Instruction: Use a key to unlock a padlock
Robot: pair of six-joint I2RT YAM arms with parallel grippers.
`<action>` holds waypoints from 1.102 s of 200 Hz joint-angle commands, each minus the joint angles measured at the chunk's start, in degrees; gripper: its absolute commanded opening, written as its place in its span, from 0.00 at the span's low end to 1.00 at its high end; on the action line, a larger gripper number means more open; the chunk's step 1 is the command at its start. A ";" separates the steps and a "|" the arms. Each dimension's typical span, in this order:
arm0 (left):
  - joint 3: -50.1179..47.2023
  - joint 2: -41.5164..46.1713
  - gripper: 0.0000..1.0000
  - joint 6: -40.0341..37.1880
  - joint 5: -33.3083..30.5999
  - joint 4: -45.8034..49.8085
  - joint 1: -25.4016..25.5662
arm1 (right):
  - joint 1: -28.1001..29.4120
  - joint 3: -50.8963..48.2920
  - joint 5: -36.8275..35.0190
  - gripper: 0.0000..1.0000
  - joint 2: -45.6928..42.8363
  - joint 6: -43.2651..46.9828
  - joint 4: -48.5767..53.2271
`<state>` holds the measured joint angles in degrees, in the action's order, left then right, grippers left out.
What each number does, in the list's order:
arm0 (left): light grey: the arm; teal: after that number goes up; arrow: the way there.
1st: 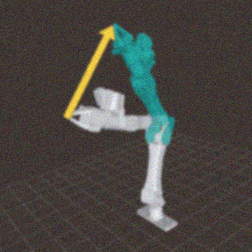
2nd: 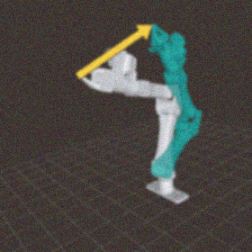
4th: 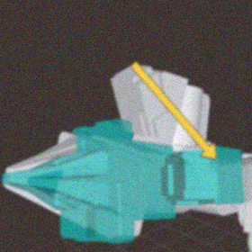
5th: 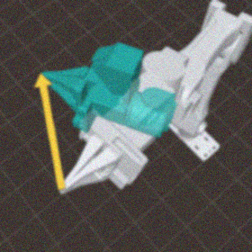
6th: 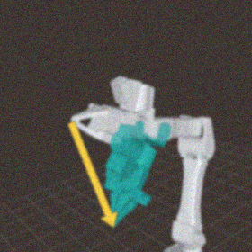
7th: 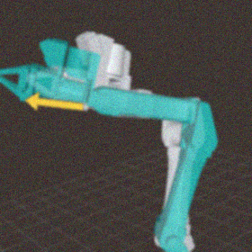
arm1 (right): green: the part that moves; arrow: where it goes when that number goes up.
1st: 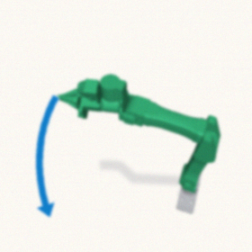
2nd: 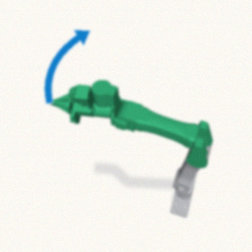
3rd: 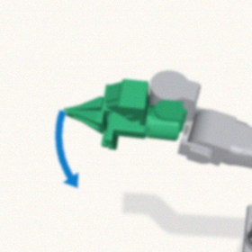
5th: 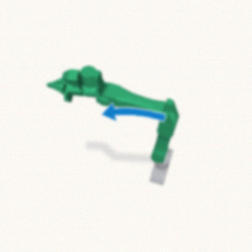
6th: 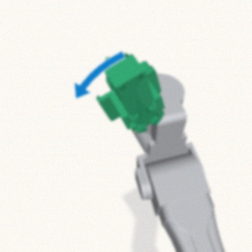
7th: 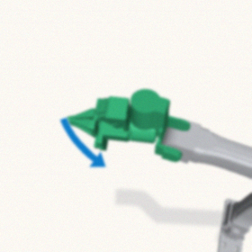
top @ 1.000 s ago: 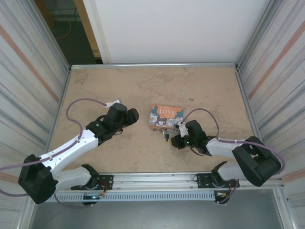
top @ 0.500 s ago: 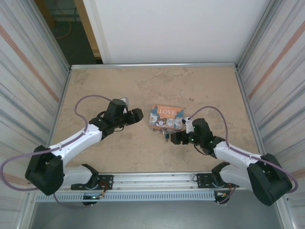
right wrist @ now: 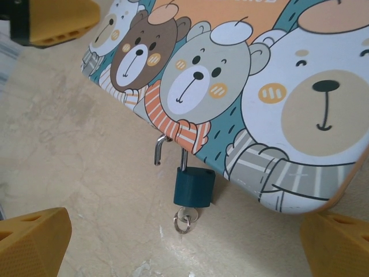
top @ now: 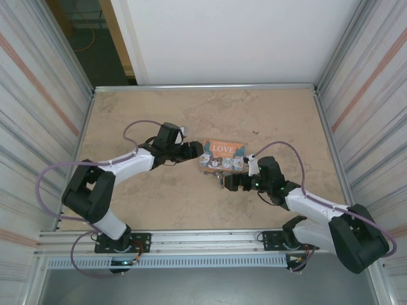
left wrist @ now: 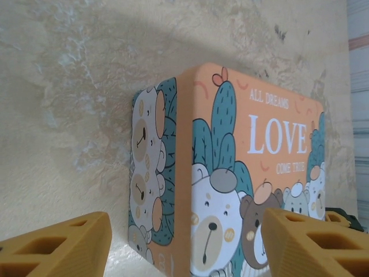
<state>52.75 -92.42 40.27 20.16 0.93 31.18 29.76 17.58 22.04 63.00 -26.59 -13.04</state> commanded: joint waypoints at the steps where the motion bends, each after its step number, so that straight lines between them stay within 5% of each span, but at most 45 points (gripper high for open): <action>1: 2.41 -2.63 0.66 -1.97 3.51 -0.23 -0.42 | -0.64 2.34 1.93 1.00 1.52 -1.12 -2.73; 105: -3.24 -5.17 0.55 0.75 3.42 0.72 -0.33 | -2.76 8.10 2.35 1.00 9.50 3.98 -4.05; 220: -9.36 1.31 0.55 4.11 3.58 -0.36 1.17 | -5.58 16.80 5.19 0.97 22.38 6.68 -9.46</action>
<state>45.58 -91.64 43.59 23.88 -3.77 31.75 24.71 32.32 25.80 84.42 -21.80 -19.84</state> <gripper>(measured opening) 0.549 0.977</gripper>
